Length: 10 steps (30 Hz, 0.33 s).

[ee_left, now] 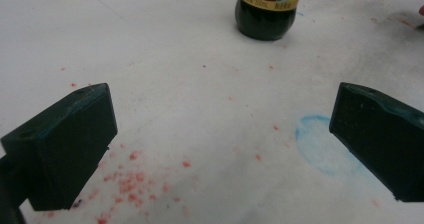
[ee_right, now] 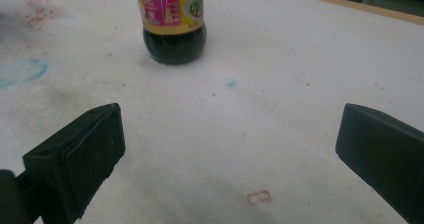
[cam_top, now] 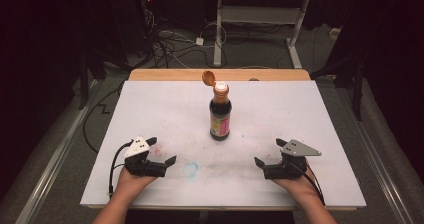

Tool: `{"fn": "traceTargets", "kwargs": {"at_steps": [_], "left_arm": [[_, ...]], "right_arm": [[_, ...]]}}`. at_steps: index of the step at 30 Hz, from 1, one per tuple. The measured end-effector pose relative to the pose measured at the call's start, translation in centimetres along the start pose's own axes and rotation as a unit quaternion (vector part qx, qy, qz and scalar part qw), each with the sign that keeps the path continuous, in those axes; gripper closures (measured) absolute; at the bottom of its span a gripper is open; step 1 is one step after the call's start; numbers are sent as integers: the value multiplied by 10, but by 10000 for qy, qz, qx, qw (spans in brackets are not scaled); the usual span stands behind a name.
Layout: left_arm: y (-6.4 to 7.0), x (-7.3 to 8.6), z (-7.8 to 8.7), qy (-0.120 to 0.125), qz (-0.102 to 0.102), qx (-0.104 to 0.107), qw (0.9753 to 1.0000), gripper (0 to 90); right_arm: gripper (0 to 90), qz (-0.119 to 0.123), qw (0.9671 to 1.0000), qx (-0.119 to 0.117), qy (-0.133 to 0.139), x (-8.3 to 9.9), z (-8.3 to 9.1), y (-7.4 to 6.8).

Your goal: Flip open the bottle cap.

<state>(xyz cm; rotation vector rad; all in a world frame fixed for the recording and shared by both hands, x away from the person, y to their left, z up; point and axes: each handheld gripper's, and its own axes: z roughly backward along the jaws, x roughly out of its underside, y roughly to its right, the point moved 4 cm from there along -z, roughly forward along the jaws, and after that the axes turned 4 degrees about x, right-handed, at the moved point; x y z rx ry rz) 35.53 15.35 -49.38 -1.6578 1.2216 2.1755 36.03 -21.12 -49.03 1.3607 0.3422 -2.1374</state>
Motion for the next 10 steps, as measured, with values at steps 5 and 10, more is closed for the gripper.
{"fn": "traceTargets", "kwargs": {"at_steps": [5,10], "left_arm": [[5,7,10,38,-163,0,9999,0],[5,7,10,42,-126,-3,9999,0]], "right_arm": [[3,9,9999,14,103,4,4,-2],[3,-33,9997,37,254,1,6,-4]]}}
